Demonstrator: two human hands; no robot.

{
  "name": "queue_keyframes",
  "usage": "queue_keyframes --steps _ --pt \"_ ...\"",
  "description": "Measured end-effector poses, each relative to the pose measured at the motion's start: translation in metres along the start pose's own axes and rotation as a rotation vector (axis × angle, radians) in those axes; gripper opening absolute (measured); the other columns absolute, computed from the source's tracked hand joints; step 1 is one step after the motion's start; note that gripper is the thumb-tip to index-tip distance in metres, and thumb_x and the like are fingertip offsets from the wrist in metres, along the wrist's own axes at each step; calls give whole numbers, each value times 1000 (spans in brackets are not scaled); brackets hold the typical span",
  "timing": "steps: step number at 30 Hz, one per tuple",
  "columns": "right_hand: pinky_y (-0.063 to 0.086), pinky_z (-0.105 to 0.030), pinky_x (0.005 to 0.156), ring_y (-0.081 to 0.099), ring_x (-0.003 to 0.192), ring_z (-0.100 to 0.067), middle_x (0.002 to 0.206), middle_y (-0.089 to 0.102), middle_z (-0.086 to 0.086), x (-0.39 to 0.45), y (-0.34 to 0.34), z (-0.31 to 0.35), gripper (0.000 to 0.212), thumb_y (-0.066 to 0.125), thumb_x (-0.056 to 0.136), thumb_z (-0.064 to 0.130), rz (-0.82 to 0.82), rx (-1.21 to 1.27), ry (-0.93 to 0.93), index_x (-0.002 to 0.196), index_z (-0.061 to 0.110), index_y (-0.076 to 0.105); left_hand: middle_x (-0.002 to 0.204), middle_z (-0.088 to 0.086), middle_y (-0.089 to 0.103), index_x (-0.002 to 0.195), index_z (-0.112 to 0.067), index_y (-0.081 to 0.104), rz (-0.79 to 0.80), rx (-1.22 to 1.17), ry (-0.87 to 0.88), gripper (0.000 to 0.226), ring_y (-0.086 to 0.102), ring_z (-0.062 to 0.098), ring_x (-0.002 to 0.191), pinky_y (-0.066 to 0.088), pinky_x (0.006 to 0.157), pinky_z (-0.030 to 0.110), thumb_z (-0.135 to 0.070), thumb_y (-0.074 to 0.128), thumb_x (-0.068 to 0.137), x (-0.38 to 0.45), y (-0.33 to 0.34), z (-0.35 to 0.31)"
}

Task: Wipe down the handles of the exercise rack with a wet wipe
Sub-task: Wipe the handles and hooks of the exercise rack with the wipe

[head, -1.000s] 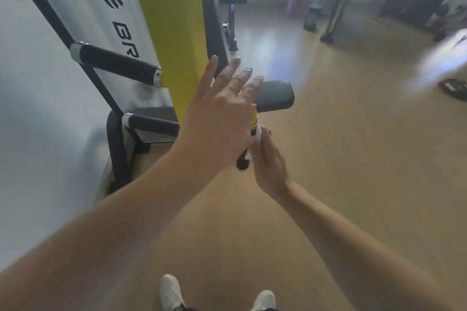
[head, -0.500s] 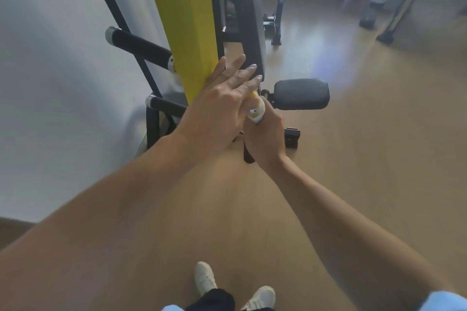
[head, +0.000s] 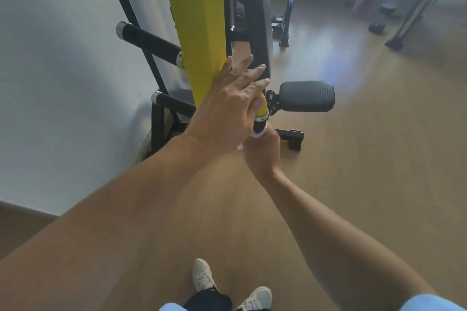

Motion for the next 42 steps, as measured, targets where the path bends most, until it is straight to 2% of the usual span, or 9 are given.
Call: queue_keyframes --steps 4,10,15,20,24,30,33,38,42 --pt "39 -24 61 53 62 -10 74 63 -2 -24 6 -58 13 69 89 24 128 -213 262 84 13 63 149 3 50 134 -12 62 15 -48 -26 40 29 22 149 3 124 39 -24 52 97 0 -2 1" --pt "45 -21 54 52 56 -5 65 64 7 4 -6 50 17 70 85 3 -34 36 -174 78 16 62 153 3 45 138 -12 58 49 -43 -25 43 23 21 151 3 126 43 -24 48 98 -4 -2 2" --pt "43 -27 61 56 59 -9 66 65 4 -23 10 -49 20 74 85 32 188 -186 221 76 20 60 151 3 47 135 -13 61 22 -66 -54 41 26 21 150 -2 124 35 -24 50 97 -3 -5 4" --pt "49 -42 90 57 105 -20 113 60 -1 -25 9 -12 38 52 80 78 349 -122 -29 105 50 44 152 3 47 135 -13 60 38 -67 -39 42 26 21 150 1 125 41 -27 49 98 -3 -4 7" --pt "39 -44 107 47 127 -23 139 50 1 -36 3 3 73 37 86 79 351 40 -173 143 34 37 152 4 47 136 -11 60 20 -70 -38 42 26 22 150 2 125 42 -26 50 98 -4 -4 2" --pt "43 -17 67 55 75 -8 90 61 6 -28 -10 26 42 36 103 46 63 125 -203 119 10 51 150 6 49 135 -8 60 -19 -45 -16 41 30 23 149 3 125 40 -22 52 97 -5 -3 2" --pt "42 -32 63 57 75 -23 90 65 -1 -18 0 5 27 44 95 54 131 -85 -210 110 32 43 150 7 49 134 -7 60 -32 -41 -27 40 31 24 148 -1 124 35 -19 54 97 -5 -2 2" --pt "45 -36 65 58 79 -23 102 67 -5 -22 7 -77 26 46 101 42 476 -671 14 115 21 49 151 5 48 135 -9 60 -104 -36 -161 40 28 24 149 -4 123 28 -14 56 95 -5 -3 3" --pt "51 -31 66 65 74 -19 85 72 -2 -45 -39 -123 25 49 97 38 516 -519 357 87 25 68 157 5 39 139 -12 54 -143 -157 -268 47 15 22 153 -6 124 29 -10 58 92 -15 1 -31"
Point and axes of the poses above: each hand's wrist, its own x-axis towards the middle knuckle, its own y-axis out of the palm, z = x × y, the point moved 8 cm from there along x, towards the middle knuckle
